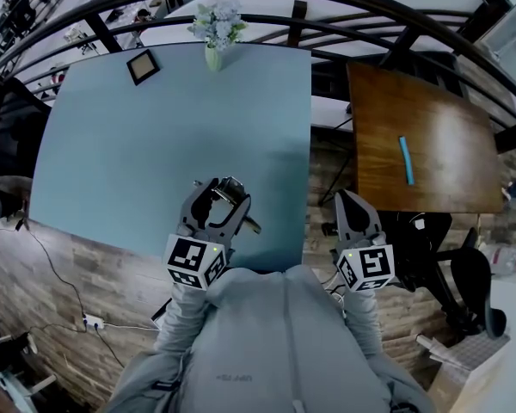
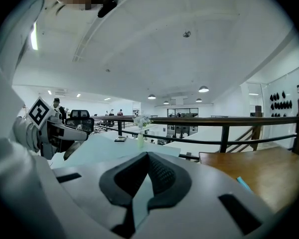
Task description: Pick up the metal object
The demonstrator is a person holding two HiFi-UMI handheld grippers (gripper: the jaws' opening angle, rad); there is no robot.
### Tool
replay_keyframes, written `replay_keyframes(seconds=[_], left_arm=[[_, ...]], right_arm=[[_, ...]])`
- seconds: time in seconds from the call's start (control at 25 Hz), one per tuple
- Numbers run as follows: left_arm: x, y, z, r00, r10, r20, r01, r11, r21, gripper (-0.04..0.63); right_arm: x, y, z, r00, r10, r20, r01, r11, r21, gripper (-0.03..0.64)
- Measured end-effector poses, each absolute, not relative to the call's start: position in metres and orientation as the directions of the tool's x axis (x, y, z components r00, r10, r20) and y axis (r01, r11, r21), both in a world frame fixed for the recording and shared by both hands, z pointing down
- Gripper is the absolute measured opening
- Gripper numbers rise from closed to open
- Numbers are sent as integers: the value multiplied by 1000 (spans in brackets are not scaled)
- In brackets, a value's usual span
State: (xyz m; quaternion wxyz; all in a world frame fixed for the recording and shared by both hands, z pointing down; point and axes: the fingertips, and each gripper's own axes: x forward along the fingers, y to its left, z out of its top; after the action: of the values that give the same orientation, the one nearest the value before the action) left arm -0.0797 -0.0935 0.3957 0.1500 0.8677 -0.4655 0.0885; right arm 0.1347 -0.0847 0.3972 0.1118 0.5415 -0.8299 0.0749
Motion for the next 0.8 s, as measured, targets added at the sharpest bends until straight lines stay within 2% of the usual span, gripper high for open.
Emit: replay_keyframes(seconds=[0.8], left_arm=[[-83,-99,396,537,-789,297,-843,-507,178,311]], right_arm=[[134,-87,398,-404,-874,269,-907,421,7,23]])
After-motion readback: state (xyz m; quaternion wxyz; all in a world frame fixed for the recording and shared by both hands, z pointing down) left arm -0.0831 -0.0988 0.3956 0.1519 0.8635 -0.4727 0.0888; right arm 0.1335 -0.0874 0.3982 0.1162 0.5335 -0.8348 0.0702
